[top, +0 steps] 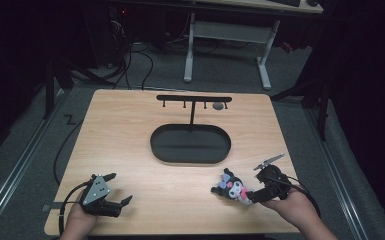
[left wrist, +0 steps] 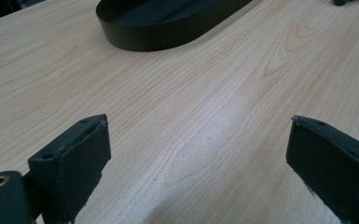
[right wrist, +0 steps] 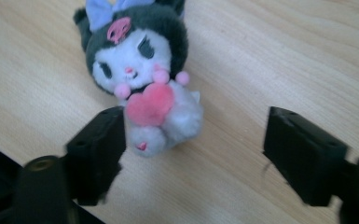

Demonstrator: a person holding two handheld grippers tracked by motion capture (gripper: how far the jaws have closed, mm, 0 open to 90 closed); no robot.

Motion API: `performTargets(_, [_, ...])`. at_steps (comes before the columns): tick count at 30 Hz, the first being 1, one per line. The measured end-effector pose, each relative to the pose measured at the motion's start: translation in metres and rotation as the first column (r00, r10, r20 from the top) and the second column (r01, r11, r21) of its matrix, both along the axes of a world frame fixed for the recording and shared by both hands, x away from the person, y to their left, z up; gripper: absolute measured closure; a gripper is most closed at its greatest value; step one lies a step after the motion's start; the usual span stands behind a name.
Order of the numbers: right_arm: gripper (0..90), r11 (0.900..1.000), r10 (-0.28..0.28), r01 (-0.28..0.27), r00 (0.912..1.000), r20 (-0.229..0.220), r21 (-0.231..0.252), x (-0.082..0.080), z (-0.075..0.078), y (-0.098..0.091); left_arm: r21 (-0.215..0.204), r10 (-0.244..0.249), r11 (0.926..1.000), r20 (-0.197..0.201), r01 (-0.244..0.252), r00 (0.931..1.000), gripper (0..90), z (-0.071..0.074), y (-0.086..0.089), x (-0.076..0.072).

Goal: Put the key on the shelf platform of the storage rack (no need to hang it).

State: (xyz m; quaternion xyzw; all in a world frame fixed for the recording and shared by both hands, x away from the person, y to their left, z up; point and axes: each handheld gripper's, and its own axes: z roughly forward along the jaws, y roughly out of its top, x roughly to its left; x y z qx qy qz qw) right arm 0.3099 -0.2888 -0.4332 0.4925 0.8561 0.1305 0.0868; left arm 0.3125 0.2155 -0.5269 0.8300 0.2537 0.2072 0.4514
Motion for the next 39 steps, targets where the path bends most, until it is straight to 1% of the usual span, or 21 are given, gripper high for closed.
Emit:
performTargets(2, [15.0,0.9990,0.034,-0.035,0.9993,-0.013,-0.028,0.001,-0.002,0.005,0.000,0.000,1.0000,0.000,0.000,1.0000,6.9,0.000,0.000,0.000])
performTargets(6, [14.8,0.9948,0.073,-0.074,0.9971,-0.024,-0.069,0.002,-0.008,0.013,0.001,-0.001,1.0000,-0.002,0.001,1.0000,6.9,0.000,0.000,0.000])
performTargets(8, [15.3,0.9928,0.088,-0.090,0.9955,-0.036,-0.079,0.003,-0.012,0.017,0.002,-0.002,1.0000,-0.003,0.002,1.0000,6.9,0.000,0.000,0.000])
performTargets(9, [15.4,0.9915,0.096,-0.100,0.9940,-0.051,-0.083,0.004,-0.015,0.019,0.003,-0.003,1.0000,-0.004,0.003,1.0000,6.9,0.000,0.000,0.000])
performTargets(12, [16.0,0.9894,0.113,-0.119,0.9910,-0.071,-0.083,0.006,-0.022,0.023,0.004,-0.008,1.0000,-0.004,0.008,1.0000,7.1,-0.001,0.000,0.000])
performTargets(13, [16.4,0.9867,0.134,-0.140,0.9882,-0.075,-0.083,0.007,-0.025,0.024,0.006,-0.008,0.9999,-0.004,0.008,1.0000,7.2,-0.001,0.000,0.000])
performTargets(14, [17.2,0.9863,0.134,-0.141,0.9875,-0.084,-0.086,0.007,-0.028,0.027,0.006,-0.008,0.9999,-0.005,0.008,1.0000,7.3,-0.001,0.000,0.000])
performTargets(15, [17.2,0.9834,0.147,-0.155,0.9854,-0.086,-0.095,0.008,-0.030,0.028,0.005,-0.007,1.0000,-0.005,0.008,1.0000,7.5,-0.001,0.000,0.001])
performTargets(16, [17.6,0.9832,0.140,-0.150,0.9856,-0.094,-0.104,0.008,-0.033,0.031,0.001,-0.006,1.0000,-0.003,0.006,1.0000,7.7,-0.001,0.000,0.000])
performTargets(17, [17.9,0.9772,0.165,-0.175,0.9817,-0.096,-0.119,0.009,-0.037,0.033,0.002,-0.006,1.0000,-0.003,0.006,1.0000,7.8,-0.001,0.000,0.000])
performTargets(18, [18.0,0.9760,0.169,-0.182,0.9799,-0.105,-0.120,0.010,-0.040,0.035,0.003,-0.005,1.0000,-0.004,0.005,1.0000,7.8,0.000,0.000,0.000])
performTargets(19, [18.0,0.9766,0.165,-0.178,0.9802,-0.109,-0.120,0.011,-0.042,0.037,-0.002,-0.004,1.0000,-0.001,0.004,1.0000,7.8,0.000,0.001,0.000])
performTargets(22, [18.2,0.9702,0.182,-0.197,0.9767,-0.113,-0.140,0.013,-0.047,0.039,-0.005,-0.003,1.0000,-0.004,0.003,1.0000,7.8,0.000,0.001,-0.001])
performTargets(26, [18.6,0.9709,0.178,-0.193,0.9775,-0.114,-0.142,0.014,-0.048,0.039,0.000,-0.007,1.0000,-0.004,0.007,1.0000,7.8,0.000,0.000,-0.002])
performTargets(28, [19.8,0.9706,0.177,-0.193,0.9776,-0.114,-0.144,0.015,-0.048,0.038,-0.001,-0.007,1.0000,-0.006,0.007,1.0000,7.8,0.000,0.001,-0.002])
performTargets(29, [23.9,0.9707,0.179,-0.192,0.9786,-0.102,-0.144,0.014,-0.047,0.039,-0.002,-0.007,1.0000,-0.007,0.007,1.0000,7.8,0.000,0.001,-0.003])
performTargets(30, [25.0,0.9699,0.183,-0.195,0.9785,-0.096,-0.146,0.015,-0.047,0.039,-0.002,-0.008,1.0000,-0.006,0.008,0.9999,7.8,0.000,0.001,-0.003])
performTargets(31, [27.7,0.9691,0.186,-0.198,0.9782,-0.093,-0.147,0.015,-0.046,0.040,-0.003,-0.008,1.0000,-0.007,0.008,0.9999,7.8,0.000,0.001,-0.003])
performTargets(33, [31.9,0.9714,0.183,-0.194,0.9788,-0.093,-0.136,0.015,-0.046,0.041,-0.005,-0.007,1.0000,-0.008,0.007,0.9999,7.8,0.000,0.001,-0.003])
performTargets(35, [36.1,0.9699,0.189,-0.200,0.9776,-0.094,-0.139,0.015,-0.046,0.042,0.000,-0.008,1.0000,-0.009,0.008,0.9999,7.9,0.000,0.001,-0.003])
performTargets(39, [40.1,0.9659,0.204,-0.215,0.9753,-0.085,-0.145,0.014,-0.047,0.041,-0.002,-0.007,1.0000,-0.008,0.007,0.9999,7.8,-0.001,0.001,-0.002])
